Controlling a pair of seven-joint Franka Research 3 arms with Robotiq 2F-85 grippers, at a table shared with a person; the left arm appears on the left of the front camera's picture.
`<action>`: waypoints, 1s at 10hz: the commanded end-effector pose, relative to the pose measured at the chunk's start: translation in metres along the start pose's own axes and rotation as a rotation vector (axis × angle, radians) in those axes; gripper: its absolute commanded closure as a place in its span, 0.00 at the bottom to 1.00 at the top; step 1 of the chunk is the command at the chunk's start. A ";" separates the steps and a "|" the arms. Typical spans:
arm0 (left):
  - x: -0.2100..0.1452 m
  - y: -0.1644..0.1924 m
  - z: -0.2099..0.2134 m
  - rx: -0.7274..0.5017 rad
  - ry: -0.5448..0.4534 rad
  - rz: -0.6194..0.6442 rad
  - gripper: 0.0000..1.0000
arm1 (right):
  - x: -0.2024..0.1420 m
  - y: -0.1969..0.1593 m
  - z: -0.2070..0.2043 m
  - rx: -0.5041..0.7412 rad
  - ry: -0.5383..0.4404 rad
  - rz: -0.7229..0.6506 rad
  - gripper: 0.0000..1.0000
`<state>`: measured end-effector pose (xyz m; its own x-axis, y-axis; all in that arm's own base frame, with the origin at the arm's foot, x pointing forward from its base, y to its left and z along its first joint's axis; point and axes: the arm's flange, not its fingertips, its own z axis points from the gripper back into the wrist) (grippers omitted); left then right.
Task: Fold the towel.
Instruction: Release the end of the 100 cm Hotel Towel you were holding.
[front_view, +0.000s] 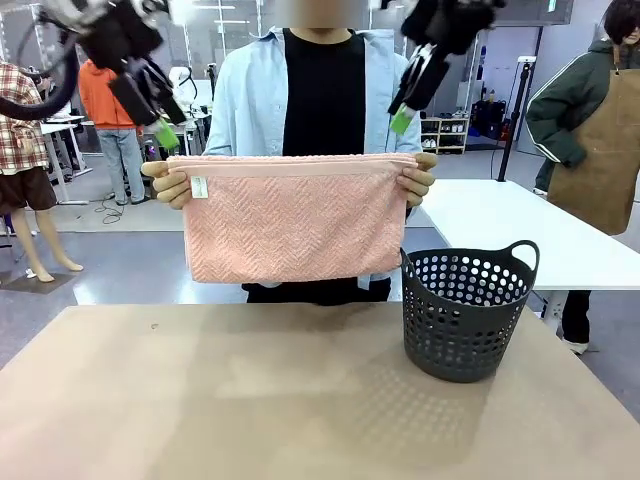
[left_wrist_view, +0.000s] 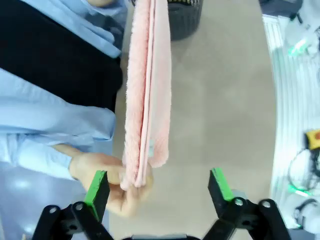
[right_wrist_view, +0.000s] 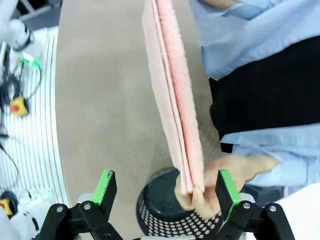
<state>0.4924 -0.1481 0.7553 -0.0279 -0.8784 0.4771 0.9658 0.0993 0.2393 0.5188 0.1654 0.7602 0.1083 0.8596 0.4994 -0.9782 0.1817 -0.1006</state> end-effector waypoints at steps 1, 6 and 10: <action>-0.043 -0.026 0.016 -0.011 -0.104 0.056 0.00 | -0.050 0.012 0.017 0.014 -0.083 -0.084 0.00; -0.151 -0.101 0.083 0.206 -0.039 0.473 0.00 | -0.180 0.071 0.096 -0.171 -0.192 -0.393 0.00; -0.175 -0.163 0.112 0.396 -0.007 0.630 0.00 | -0.233 0.125 0.104 -0.298 -0.198 -0.526 0.00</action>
<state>0.3169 0.0581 0.7413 0.4892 -0.6122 0.6212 0.6683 0.7208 0.1840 0.3623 -0.0762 0.7366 0.4689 0.5441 0.6958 -0.7474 0.6642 -0.0157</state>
